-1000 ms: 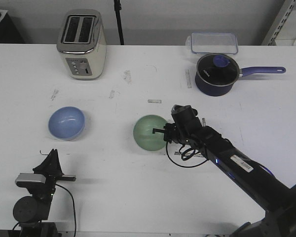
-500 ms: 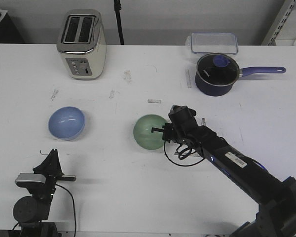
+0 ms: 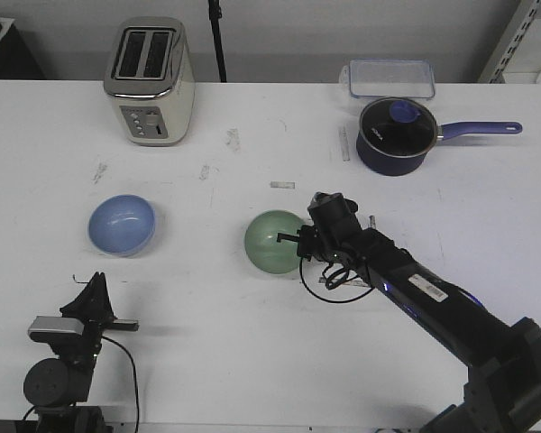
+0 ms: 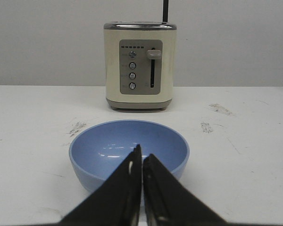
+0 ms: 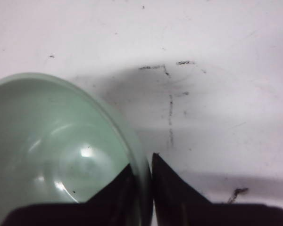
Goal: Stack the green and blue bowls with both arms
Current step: 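Slide the green bowl with the right gripper toward the table center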
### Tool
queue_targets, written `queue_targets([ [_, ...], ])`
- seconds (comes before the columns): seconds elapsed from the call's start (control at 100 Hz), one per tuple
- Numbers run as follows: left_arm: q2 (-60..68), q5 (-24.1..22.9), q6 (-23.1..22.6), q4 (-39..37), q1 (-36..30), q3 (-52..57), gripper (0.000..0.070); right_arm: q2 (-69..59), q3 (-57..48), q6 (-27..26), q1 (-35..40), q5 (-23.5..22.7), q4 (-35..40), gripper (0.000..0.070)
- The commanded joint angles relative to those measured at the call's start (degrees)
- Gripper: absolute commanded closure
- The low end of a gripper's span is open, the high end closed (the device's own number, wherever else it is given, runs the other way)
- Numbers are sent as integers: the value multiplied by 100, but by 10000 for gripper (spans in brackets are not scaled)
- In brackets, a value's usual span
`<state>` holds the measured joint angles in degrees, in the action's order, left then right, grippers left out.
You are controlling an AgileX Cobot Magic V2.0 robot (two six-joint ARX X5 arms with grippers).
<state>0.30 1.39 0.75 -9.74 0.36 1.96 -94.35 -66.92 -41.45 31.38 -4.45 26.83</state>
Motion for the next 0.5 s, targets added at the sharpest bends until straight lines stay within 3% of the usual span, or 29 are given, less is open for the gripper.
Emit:
queue_targets([
  [0.0,-11,-13,-50,-66,4,-127,698,-142,-55,-55,15,-2,-13,677],
  [0.07,-11,-11,-50,-66,4,-127,698,-151,-55,-57,15,-4,7,627],
  [0.21,-11,-13,-50,-66,4,-127,698,-151,-55,-61,9,11,20,390],
  [0.49,-11,-13,-50,-66,4,-127,698,-70,-63,-48,4,44,-85,311],
])
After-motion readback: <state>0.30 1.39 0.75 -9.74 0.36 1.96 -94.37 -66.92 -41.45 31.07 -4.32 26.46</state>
